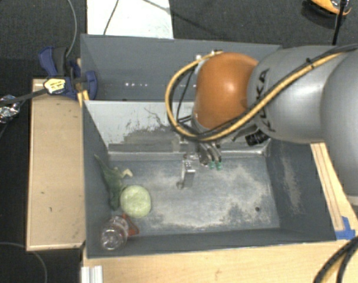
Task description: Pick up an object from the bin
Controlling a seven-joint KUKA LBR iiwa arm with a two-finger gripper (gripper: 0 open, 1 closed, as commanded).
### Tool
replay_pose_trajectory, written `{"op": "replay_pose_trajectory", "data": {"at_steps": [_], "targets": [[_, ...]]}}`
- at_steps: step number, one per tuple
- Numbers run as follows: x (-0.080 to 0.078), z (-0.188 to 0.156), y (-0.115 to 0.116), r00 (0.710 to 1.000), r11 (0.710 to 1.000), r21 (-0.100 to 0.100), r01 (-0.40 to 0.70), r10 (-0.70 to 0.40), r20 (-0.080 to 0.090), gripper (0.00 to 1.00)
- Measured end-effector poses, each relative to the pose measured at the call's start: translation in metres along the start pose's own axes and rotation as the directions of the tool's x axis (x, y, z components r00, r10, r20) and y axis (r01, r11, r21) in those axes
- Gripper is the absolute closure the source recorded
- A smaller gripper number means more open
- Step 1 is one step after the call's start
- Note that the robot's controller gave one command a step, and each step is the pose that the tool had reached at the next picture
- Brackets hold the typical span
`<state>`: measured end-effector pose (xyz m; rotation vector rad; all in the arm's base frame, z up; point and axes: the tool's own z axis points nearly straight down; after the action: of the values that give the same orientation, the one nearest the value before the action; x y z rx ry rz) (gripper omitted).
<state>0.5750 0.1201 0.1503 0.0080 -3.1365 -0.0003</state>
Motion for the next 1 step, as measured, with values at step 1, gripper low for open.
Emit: {"op": "replay_pose_trajectory", "data": {"at_steps": [1], "targets": [[-0.0015,-0.0048,-0.0005,1.000,1.000,-0.001,-0.003,0.003,0.008,0.00]]}}
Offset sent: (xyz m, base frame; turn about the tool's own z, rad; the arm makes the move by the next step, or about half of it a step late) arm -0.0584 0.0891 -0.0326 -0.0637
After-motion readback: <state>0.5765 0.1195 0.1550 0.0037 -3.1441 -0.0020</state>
